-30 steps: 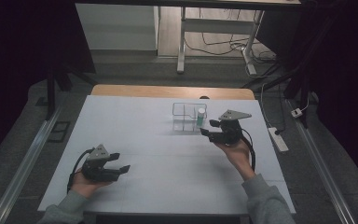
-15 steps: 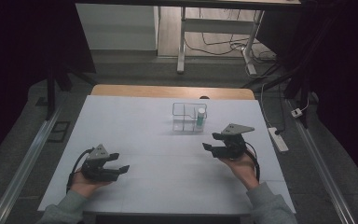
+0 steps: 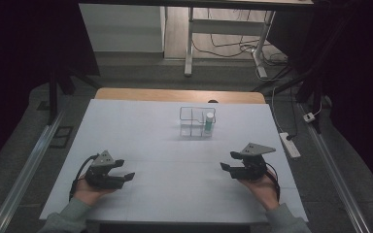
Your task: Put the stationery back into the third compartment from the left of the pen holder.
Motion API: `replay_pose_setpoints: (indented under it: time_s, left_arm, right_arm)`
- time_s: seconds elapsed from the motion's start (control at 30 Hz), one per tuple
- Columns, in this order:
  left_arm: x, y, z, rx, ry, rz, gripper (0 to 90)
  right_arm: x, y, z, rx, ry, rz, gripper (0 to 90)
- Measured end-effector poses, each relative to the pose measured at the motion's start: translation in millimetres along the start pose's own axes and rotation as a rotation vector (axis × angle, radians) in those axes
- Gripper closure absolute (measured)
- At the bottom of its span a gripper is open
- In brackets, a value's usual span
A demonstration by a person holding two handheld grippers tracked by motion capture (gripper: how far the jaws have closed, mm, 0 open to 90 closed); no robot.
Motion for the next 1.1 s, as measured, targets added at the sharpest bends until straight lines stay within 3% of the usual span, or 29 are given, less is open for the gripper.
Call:
replay_pose_setpoints:
  time_s: [0.43,1.1]
  left_arm:
    - [-1.1,2.0,0.7,-0.005,0.008,-0.018,30.4]
    - [-1.9,2.0,0.7,-0.004,0.009,-0.019,30.0]
  right_arm:
    - [18.4,-3.7,25.7,-0.035,0.009,0.010,37.2]
    - [16.3,-1.7,26.8,0.002,0.035,0.017,37.3]
Point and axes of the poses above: each handheld gripper's, and its own axes: x roughly backward along the jaws, z roughly out of its underside, y roughly to its left, the point moved 3 cm from there along -x, roughly forward along the jaws, and after that the axes turned 11 degrees about x, right-handed, at the moved point
